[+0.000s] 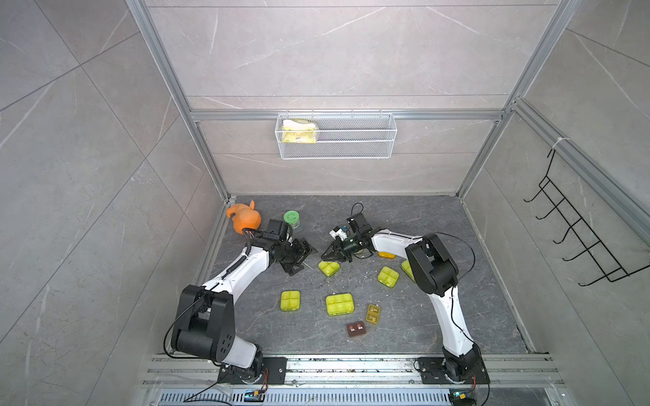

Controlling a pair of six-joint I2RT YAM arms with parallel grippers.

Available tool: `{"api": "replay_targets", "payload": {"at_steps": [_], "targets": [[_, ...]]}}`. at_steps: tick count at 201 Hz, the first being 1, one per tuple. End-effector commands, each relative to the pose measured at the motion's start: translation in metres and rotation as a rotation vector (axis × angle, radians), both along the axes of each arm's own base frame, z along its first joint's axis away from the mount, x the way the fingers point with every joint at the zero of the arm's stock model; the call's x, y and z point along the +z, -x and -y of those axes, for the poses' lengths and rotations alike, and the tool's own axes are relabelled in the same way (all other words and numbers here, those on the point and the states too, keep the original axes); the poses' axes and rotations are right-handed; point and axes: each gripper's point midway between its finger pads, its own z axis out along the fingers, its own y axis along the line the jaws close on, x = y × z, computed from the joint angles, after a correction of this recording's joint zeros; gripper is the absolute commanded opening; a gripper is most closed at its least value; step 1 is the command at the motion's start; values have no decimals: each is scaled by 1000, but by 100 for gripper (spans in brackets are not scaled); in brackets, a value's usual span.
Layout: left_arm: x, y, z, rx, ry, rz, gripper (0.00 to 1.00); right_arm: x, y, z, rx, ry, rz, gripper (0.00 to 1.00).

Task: Close pillboxes
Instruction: Close the lid on the pillbox.

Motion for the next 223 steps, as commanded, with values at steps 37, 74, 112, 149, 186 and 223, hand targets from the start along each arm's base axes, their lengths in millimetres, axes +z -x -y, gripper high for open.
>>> {"api": "replay_targets", "payload": {"at_steps": [37, 74, 112, 149, 186, 223], "targets": [[12, 8, -9, -13, 12, 37, 81, -18, 4, -5, 5, 35, -27, 16], [12, 11, -13, -9, 10, 33, 81, -25, 6, -4, 4, 44, -33, 15], [13, 12, -15, -6, 9, 32, 81, -35, 9, -1, 3, 53, -43, 14], [14, 13, -16, -5, 7, 32, 81, -50, 15, 4, -4, 62, -61, 14], [14, 15, -17, -7, 3, 29, 81, -64, 20, 10, -19, 65, -82, 13], [16, 14, -17, -9, 6, 35, 81, -55, 18, 9, -19, 33, -62, 14]]}}
